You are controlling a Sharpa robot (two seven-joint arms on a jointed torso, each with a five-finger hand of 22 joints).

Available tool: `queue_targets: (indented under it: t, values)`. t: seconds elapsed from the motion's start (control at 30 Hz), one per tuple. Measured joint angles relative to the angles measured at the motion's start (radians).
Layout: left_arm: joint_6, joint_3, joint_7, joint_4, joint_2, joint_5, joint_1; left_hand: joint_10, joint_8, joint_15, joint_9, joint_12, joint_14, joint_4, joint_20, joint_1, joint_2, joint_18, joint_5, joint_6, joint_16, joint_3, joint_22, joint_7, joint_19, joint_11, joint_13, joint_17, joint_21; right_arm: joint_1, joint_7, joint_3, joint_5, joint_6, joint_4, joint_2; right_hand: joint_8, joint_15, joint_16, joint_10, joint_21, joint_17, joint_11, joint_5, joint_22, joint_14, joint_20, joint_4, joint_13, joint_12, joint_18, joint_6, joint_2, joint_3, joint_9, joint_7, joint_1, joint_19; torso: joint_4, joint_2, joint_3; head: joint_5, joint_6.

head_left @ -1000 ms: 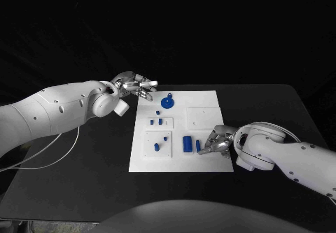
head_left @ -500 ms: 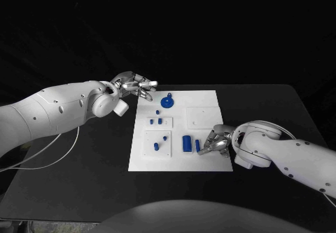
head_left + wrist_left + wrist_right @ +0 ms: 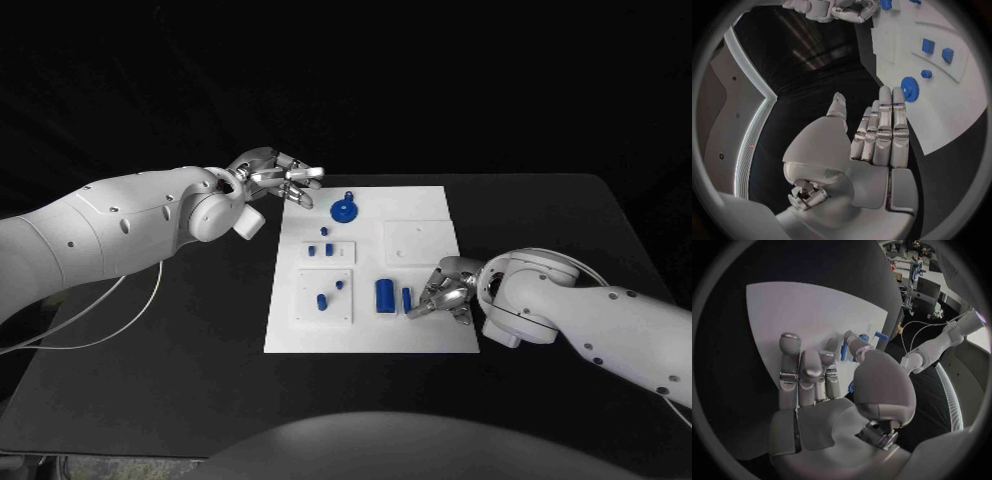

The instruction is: Assemble the parts on the task board

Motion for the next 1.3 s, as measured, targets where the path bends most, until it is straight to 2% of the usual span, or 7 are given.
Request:
queue_targets:
  t: [0.23,0.43,0.67,0.77,0.97,1.13,1.3]
  values:
    - [0.000,0.000,0.000,0.000,-0.001,0.000,0.000,0.000,0.000,0.004,0.000,0.000,-0.004,0.000,0.000,0.000,0.000,0.000,0.000,0.000,0.000,0.000,-0.001,0.000,0.000,0.000,0.000,0.000,0.000,-0.003,0.006,0.002,0.014,-0.006,0.009,-0.012,0.000,0.004,-0.007,-0.009,-0.021,-0.007,0.009,0.009,0.000,-0.004,0.000,0.008,-0.010,-0.005,0.000,-0.011,-0.009,-0.061,0.002,0.010,-0.006,0.000,-0.0004,0.000,0.0001,-0.004,0.000]
    - [-0.002,0.000,0.001,0.000,-0.001,0.002,0.000,0.000,0.000,0.004,0.000,0.000,-0.004,0.000,0.000,0.000,0.000,0.000,0.000,0.000,0.000,0.000,-0.001,0.000,0.000,0.000,0.000,0.000,0.000,-0.011,0.011,0.042,0.054,0.000,0.007,-0.033,-0.024,0.013,-0.015,-0.031,-0.062,-0.015,0.024,0.052,0.000,-0.013,0.005,0.027,-0.026,-0.009,0.000,-0.029,-0.016,-0.148,-0.059,0.028,0.007,-0.002,-0.0007,-0.001,-0.0001,-0.009,0.010]
    - [-0.018,0.000,0.006,0.005,-0.001,0.018,0.000,0.000,0.000,0.004,0.001,0.000,-0.004,0.000,0.000,0.000,0.000,0.000,0.000,0.000,0.000,0.000,-0.001,0.000,0.000,0.000,0.000,0.000,0.000,0.003,0.042,0.099,0.143,0.019,-0.032,-0.042,-0.035,0.020,-0.020,-0.050,-0.097,-0.022,0.029,0.277,0.000,-0.020,0.013,0.046,-0.041,-0.016,0.000,-0.040,0.049,-0.430,-0.145,0.032,0.076,-0.002,-0.0012,-0.005,-0.0018,-0.024,0.048]
    - [-0.031,0.000,0.009,0.002,0.001,0.030,0.000,0.000,0.000,0.004,0.001,0.000,-0.004,0.000,0.000,0.000,0.000,0.000,0.000,0.001,0.000,0.000,-0.001,-0.001,0.000,0.000,0.000,0.000,0.000,0.024,0.071,0.110,0.189,0.026,-0.092,-0.033,-0.035,0.025,-0.039,-0.065,-0.133,-0.034,0.033,0.328,-0.002,-0.026,0.013,0.017,-0.055,-0.018,0.000,-0.050,0.103,-0.547,-0.177,0.038,0.094,-0.002,-0.0011,-0.010,-0.0028,-0.033,0.074]
    - [-0.066,0.000,0.020,-0.036,0.022,0.066,0.000,0.004,0.000,0.002,0.001,0.000,-0.005,-0.003,0.000,0.000,0.000,0.000,0.000,0.004,0.000,0.003,-0.001,-0.004,0.000,-0.004,0.000,0.001,0.000,0.071,0.195,0.118,0.290,0.021,-0.273,0.020,-0.049,0.035,-0.136,-0.113,-0.296,-0.104,0.041,0.341,-0.074,-0.068,0.027,-0.033,-0.140,-0.086,0.016,-0.060,0.161,-0.576,-0.279,0.048,0.114,-0.002,-0.0007,-0.028,-0.0062,-0.049,0.125]
    - [-0.091,0.001,0.033,-0.094,0.051,0.109,0.001,0.003,0.000,0.016,0.001,0.000,-0.070,-0.004,0.019,0.000,0.000,0.000,0.000,0.004,-0.004,0.004,-0.015,-0.004,-0.038,-0.003,0.000,-0.019,-0.008,0.101,0.333,0.119,0.410,-0.004,-0.456,0.093,-0.038,0.040,-0.256,-0.133,-0.350,-0.190,0.050,0.356,-0.124,-0.124,0.038,-0.079,-0.189,-0.130,0.016,-0.073,0.193,-0.566,-0.294,0.049,0.130,-0.013,0.0000,-0.052,-0.0097,-0.057,0.155]
    - [-0.105,0.002,0.049,-0.144,0.075,0.151,0.011,-0.034,0.000,0.056,0.001,0.000,-0.209,-0.010,0.055,0.000,0.000,0.000,0.000,-0.005,-0.004,0.010,-0.050,0.003,-0.142,0.023,0.000,-0.077,-0.012,0.116,0.500,0.122,0.554,-0.060,-0.630,0.169,-0.054,0.089,-0.452,-0.222,-0.448,-0.347,0.093,0.360,-0.291,-0.256,0.086,-0.126,-0.368,-0.332,0.014,-0.188,0.239,-0.531,-0.410,0.102,0.148,-0.157,0.0001,-0.080,-0.0128,-0.059,0.185]
